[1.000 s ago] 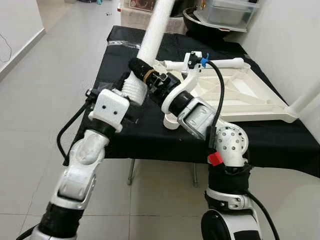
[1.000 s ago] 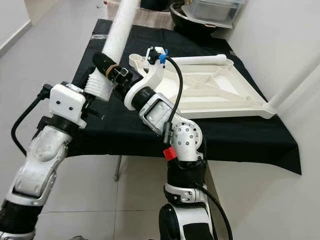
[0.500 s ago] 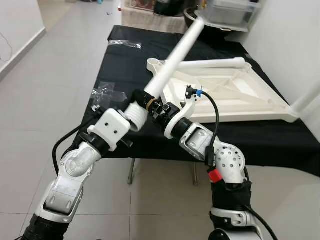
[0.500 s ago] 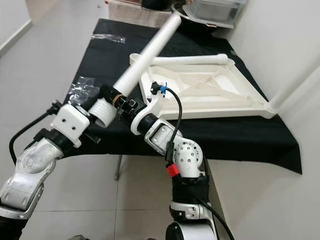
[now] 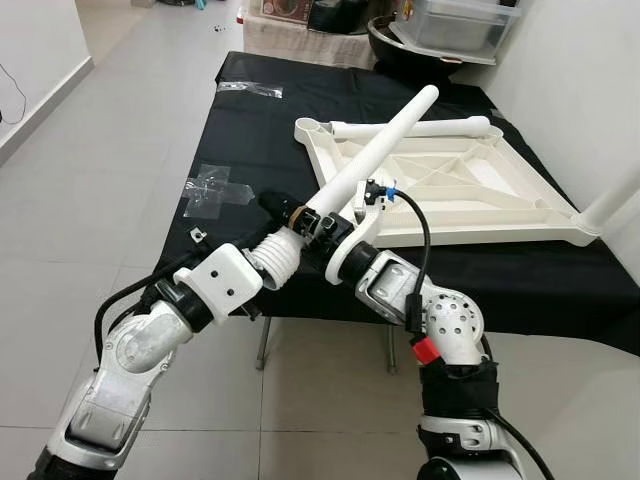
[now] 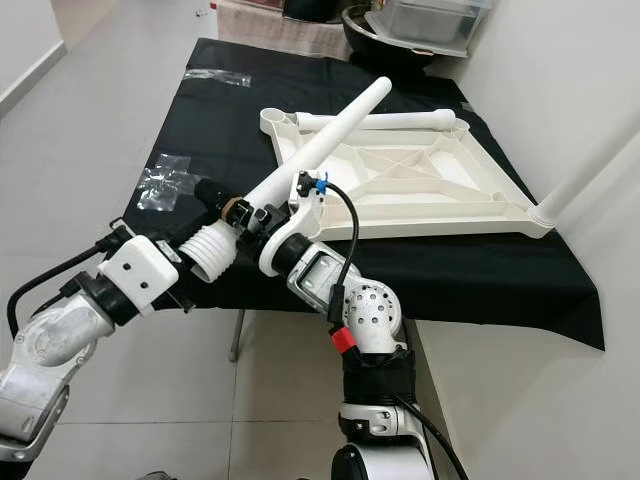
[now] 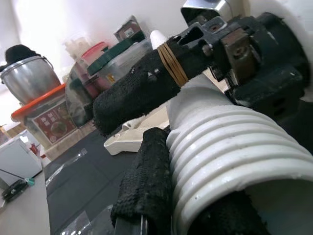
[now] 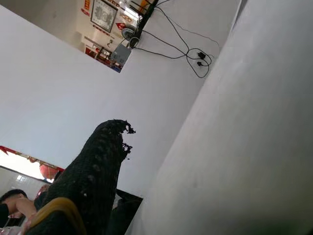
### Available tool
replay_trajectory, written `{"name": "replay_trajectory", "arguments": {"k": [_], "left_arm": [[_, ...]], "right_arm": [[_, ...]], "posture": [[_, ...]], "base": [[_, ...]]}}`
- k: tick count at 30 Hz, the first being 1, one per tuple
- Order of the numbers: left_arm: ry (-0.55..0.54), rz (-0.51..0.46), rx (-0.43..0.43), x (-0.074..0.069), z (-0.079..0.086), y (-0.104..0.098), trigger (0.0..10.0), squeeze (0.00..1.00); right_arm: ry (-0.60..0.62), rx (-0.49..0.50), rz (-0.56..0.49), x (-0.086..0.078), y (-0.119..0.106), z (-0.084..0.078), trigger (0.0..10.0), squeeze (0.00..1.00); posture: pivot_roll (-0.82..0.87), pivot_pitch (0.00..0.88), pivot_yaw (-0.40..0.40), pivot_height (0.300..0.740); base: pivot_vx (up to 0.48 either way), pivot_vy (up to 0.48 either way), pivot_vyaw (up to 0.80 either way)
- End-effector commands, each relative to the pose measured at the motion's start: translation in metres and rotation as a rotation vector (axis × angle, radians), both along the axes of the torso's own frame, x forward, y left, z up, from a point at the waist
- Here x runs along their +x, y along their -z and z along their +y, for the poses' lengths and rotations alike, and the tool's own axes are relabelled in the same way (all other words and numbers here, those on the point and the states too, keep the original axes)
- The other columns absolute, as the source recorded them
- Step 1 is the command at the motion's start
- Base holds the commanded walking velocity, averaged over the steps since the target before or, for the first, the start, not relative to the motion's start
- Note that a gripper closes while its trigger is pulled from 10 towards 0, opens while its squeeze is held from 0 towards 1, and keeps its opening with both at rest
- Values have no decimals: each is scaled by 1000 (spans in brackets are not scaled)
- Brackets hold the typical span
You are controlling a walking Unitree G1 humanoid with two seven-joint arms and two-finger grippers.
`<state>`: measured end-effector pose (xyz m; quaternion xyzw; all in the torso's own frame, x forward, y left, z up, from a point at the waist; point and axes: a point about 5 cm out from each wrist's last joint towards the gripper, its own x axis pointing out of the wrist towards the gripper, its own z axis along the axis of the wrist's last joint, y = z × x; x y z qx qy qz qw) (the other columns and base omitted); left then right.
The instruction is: Building children table
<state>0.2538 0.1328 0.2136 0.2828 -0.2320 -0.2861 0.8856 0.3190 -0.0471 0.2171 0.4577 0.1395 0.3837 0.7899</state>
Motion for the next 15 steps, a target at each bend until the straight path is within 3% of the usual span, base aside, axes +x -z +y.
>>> {"name": "replay_trajectory", "arguments": {"k": [1, 15], "left_arm": [[99, -19, 14, -12, -9, -2, 10000, 0], [153, 7, 66, -23, -7, 4, 10000, 0]], "right_arm": [[-19, 35, -15, 2, -9, 6, 10000, 0], [-36, 31, -7, 4, -6, 3, 10000, 0]], "posture": [[94, 89, -141, 740], [97, 94, -141, 740]], "base": [[0, 0, 0], [0, 0, 0]]}}
